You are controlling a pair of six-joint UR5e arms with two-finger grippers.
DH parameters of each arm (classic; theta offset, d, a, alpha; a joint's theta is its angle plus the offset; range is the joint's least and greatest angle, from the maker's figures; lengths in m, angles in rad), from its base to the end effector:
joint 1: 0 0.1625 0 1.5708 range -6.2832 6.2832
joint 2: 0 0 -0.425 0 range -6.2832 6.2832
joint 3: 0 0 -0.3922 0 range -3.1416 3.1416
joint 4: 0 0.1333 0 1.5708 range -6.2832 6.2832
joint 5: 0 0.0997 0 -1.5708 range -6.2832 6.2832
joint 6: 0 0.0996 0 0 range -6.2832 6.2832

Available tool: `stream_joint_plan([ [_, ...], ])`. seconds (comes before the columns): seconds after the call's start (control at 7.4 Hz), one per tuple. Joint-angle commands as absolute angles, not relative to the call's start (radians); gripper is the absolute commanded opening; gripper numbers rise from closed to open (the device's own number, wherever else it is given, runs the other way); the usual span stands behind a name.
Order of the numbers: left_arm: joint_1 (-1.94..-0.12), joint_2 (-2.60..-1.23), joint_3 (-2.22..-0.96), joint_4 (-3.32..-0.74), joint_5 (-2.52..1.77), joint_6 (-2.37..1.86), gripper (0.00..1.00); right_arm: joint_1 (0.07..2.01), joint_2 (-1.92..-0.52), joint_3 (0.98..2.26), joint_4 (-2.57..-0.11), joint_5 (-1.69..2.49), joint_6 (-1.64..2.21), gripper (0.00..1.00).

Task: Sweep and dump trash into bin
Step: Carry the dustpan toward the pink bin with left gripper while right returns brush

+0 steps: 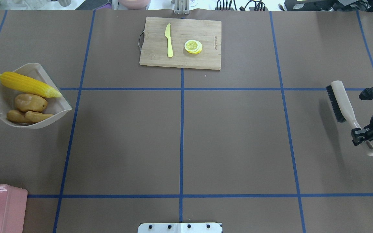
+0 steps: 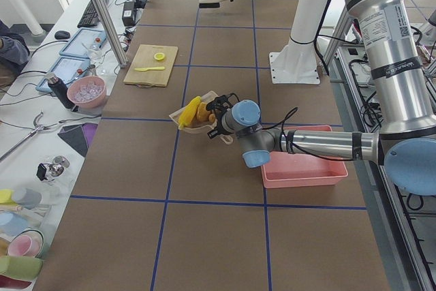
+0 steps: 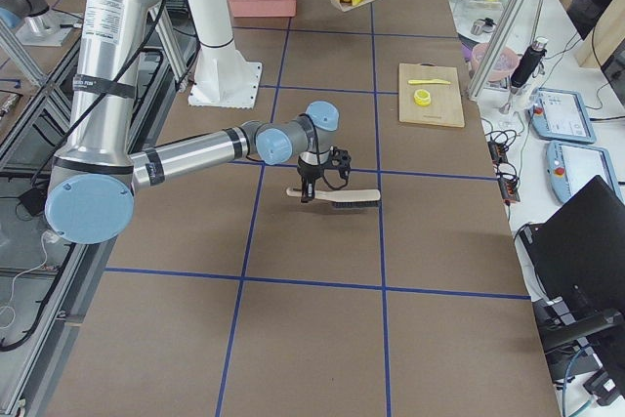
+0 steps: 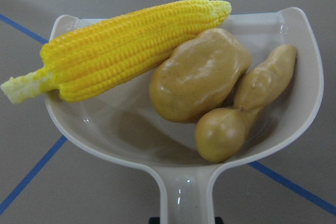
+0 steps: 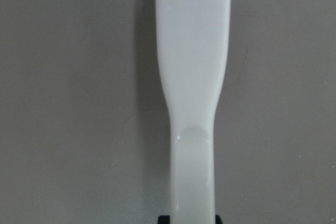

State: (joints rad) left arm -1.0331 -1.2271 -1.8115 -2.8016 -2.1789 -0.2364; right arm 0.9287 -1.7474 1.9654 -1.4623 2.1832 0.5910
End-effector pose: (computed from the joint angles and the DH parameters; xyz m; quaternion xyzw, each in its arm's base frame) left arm 0.1206 -0.3513 0.5479 0.3767 0.4268 0.2792 0.7733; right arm -0.1959 -0.3890 0.5413 -0.0456 -0.3323 -0.0730 0.9393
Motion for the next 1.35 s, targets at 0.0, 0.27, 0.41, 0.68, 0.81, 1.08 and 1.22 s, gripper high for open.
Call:
stream_joint_plan([
  [0.0,-1.074,-1.099,-1.827,-2.915,-2.178,-0.274,0.00,0.928,-1.727,1.902,-1.401,2.187,0.609,0.00],
  [0.27,-1.156,-0.978,-1.832,-3.024,-2.206,-0.276,0.00,0.928,-1.718,1.893,-1.401,2.206,0.614,0.00],
  [0.41,-1.173,-0.919,-1.830,-3.081,-2.215,-0.276,0.00,0.928,-1.715,1.891,-1.401,2.220,0.615,0.00],
  [0.68,-1.189,-0.814,-1.822,-3.189,-2.246,-0.273,0.00,0.930,-1.720,1.887,-1.401,2.229,0.612,0.00],
  [0.81,-1.189,-0.777,-1.824,-3.200,-2.297,-0.264,0.00,0.934,-1.732,1.902,-1.401,2.227,0.612,0.00],
  [1.08,-1.189,-0.706,-1.827,-3.278,-2.368,-0.250,0.00,0.934,-1.759,1.904,-1.399,2.227,0.612,0.00],
  [1.22,-1.189,-0.671,-1.830,-3.278,-2.394,-0.191,0.00,0.934,-1.778,1.904,-1.399,2.227,0.609,0.00],
])
